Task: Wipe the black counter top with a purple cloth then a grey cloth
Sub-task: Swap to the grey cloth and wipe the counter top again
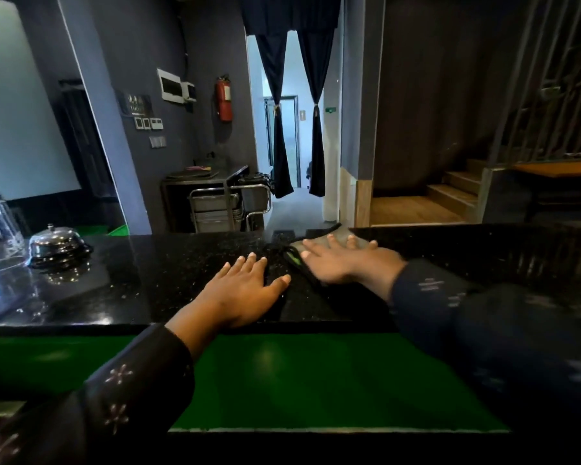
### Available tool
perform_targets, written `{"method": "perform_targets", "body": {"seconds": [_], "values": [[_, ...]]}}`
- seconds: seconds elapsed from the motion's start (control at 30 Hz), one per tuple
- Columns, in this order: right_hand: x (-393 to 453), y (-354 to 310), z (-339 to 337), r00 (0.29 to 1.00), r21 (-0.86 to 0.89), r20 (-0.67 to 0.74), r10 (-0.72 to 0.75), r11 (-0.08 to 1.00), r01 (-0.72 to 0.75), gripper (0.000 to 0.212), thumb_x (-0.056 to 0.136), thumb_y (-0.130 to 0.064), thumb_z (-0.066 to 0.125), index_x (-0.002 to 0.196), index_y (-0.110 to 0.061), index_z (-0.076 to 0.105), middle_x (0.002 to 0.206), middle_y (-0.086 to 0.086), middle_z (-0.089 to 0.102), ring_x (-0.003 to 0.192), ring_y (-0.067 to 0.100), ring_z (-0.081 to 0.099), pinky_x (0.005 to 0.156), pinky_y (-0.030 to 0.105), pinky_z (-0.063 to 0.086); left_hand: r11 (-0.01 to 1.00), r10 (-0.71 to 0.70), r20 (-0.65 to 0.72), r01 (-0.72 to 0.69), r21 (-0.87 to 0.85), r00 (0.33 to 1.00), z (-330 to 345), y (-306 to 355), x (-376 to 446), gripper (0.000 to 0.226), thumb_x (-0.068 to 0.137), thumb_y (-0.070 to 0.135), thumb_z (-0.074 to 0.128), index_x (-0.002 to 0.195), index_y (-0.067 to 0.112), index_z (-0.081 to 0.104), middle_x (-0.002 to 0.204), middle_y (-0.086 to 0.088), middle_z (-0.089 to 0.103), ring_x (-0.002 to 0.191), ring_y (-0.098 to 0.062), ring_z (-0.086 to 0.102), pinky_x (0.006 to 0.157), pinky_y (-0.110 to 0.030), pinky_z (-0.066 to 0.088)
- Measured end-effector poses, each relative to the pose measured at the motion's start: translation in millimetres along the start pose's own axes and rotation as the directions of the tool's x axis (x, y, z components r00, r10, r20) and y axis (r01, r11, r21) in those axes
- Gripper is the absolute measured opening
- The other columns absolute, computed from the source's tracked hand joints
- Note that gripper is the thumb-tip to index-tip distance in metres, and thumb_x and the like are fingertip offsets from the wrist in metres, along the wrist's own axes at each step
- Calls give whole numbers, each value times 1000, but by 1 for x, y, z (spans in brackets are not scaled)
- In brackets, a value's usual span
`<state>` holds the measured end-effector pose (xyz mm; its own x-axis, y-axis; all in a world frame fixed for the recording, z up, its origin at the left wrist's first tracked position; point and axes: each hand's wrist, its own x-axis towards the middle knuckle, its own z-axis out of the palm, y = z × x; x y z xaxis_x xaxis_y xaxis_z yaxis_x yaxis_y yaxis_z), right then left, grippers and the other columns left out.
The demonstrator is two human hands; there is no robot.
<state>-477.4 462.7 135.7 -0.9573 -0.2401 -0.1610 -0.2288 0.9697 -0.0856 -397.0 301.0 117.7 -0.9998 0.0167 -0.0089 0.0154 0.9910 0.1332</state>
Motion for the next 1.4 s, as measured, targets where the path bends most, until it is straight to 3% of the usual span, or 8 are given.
{"method": "perform_targets", "body": {"seconds": [0.23, 0.37, 0.5, 0.7, 0.87, 1.07, 1.2, 1.4], "values": [[69, 10, -8, 991, 33, -55, -118, 992, 120, 70, 80, -74, 7, 146, -51, 15, 162, -1, 9, 147, 37, 5, 109, 71, -1, 1000, 18, 20, -18, 10, 1000, -4, -4, 2, 74, 91, 64, 17, 152, 22, 4, 160, -2, -2, 147, -14, -2, 119, -35, -1], [72, 102, -11, 978, 98, -145, 151, 986, -138, 81, 70, -76, 4, 143, -50, 29, 158, 4, 25, 142, 37, 25, 112, 65, 13, 1000, 21, 13, -21, -1, 1000, -2, -6, 1, 76, 91, 65, 17, 152, 22, 5, 160, -2, -1, 147, -15, 0, 119, -36, 0], [49, 151, -15, 941, 135, -137, 308, 947, -290, 75, 74, -78, 6, 143, -55, 22, 161, -2, 17, 146, 34, 16, 112, 67, 9, 1000, 27, -5, -27, -10, 1000, -1, -4, 2, 75, 92, 64, 18, 152, 21, 7, 160, -4, 0, 147, -17, 1, 119, -37, -1], [-5, 44, -1, 988, 87, -139, 61, 995, -49, 54, 94, -62, 14, 147, -50, 18, 162, 3, 12, 146, 41, 5, 106, 76, -2, 1000, 20, -25, -20, -20, 999, 0, -4, 4, 72, 94, 60, 18, 152, 19, 9, 160, -6, 1, 148, -19, 2, 118, -38, 0], [-72, -11, 31, 985, 28, -144, -95, 995, 100, 50, 95, -63, 9, 145, -58, 7, 163, -6, -1, 148, 32, -7, 110, 67, -10, 998, 60, -13, -60, 9, 998, 1, -10, 1, 60, 99, 46, 12, 151, 17, 18, 159, -15, 5, 147, -28, 4, 119, -45, 5], [-102, 70, 18, 975, 115, -95, 203, 975, -191, 49, 95, -65, 8, 144, -60, 7, 162, -10, 0, 149, 30, -3, 110, 66, -6, 995, 62, -36, -64, -71, 997, 1, -8, -9, 81, 89, 68, 7, 152, 18, 13, 160, -8, 6, 148, -23, 3, 118, -41, 0], [-80, 45, 7, 936, 119, -54, 348, 933, -340, 56, 93, -66, 7, 147, -54, 4, 163, -3, -5, 146, 41, -8, 106, 73, -9, 995, 63, -62, -67, -68, 996, -1, -7, -8, 81, 90, 68, 10, 151, 16, 19, 159, -10, 11, 147, -25, 8, 118, -43, 4], [-111, -9, 37, 978, 48, -175, 110, 993, -103, 53, 93, -65, 8, 146, -56, 8, 163, -5, 0, 148, 34, -5, 110, 67, -8, 995, 89, -38, -91, -47, 995, -2, -13, -4, 69, 96, 56, 17, 151, 15, 16, 160, -9, 10, 147, -24, 7, 118, -42, 3]]}}
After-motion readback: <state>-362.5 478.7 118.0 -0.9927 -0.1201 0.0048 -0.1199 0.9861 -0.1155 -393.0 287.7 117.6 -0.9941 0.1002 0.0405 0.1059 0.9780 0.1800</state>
